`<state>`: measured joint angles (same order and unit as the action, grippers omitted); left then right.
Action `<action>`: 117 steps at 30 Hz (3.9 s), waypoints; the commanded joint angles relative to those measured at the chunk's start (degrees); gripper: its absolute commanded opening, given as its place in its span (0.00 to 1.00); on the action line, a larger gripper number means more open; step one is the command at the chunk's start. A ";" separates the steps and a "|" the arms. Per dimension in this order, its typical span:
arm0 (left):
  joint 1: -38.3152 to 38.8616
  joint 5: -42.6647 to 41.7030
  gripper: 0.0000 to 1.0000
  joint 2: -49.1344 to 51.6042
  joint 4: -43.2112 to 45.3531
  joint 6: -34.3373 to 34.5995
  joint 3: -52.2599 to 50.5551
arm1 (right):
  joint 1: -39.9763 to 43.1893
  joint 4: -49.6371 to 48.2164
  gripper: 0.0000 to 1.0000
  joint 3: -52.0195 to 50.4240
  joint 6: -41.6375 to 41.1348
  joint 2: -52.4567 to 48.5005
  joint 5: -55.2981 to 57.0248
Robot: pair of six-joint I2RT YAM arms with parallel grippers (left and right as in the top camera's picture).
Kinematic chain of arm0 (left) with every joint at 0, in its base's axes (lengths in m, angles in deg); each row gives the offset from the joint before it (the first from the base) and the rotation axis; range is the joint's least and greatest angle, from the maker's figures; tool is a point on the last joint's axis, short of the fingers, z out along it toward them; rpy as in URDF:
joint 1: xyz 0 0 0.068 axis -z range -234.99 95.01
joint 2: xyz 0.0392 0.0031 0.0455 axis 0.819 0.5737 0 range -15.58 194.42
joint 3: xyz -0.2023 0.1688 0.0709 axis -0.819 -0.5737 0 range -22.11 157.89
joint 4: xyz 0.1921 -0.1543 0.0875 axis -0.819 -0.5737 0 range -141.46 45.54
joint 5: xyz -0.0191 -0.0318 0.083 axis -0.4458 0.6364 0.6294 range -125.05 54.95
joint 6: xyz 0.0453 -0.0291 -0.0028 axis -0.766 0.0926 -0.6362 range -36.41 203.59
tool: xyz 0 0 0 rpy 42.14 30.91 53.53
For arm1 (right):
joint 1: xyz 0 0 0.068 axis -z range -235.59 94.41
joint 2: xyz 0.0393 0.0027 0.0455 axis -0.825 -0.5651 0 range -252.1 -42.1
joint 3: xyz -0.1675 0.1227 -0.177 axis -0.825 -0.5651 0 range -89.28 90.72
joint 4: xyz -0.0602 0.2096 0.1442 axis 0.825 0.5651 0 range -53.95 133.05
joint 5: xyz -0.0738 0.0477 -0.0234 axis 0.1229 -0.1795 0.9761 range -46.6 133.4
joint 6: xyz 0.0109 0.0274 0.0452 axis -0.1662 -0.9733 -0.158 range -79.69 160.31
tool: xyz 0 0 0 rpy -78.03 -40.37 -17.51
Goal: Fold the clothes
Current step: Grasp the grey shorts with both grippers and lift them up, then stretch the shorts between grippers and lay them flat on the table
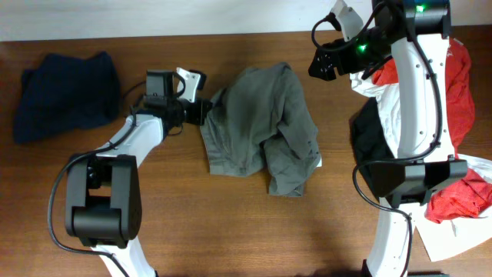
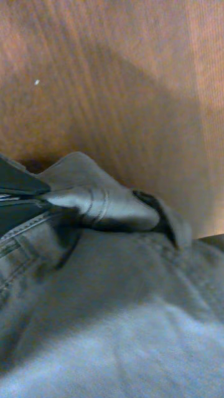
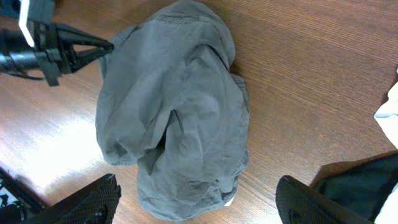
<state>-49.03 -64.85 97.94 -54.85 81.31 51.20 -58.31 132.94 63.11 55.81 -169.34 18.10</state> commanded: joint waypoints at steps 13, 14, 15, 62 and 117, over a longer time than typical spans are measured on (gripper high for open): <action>-0.72 12.13 0.01 -15.41 -23.74 -4.07 34.12 | -0.24 -0.22 0.81 -3.37 0.76 1.22 -0.52; -0.72 12.92 0.01 -16.11 -23.74 -4.11 34.60 | -0.26 -0.50 0.80 -4.07 0.76 1.18 -1.36; -0.72 13.20 0.01 -16.50 -23.74 -4.50 34.82 | -0.26 -0.90 0.79 -4.57 0.79 1.18 -2.03; -0.87 32.63 0.01 -25.05 -31.26 -6.43 41.99 | 0.87 -5.46 0.04 -0.37 -3.34 5.20 2.05; -0.87 46.69 0.99 3.23 -42.86 1.42 42.45 | -3.04 -45.20 0.99 -31.98 -8.96 6.47 9.11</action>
<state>-49.56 -18.49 105.08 -95.94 83.63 92.25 -63.14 83.23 26.63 47.77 -166.85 29.01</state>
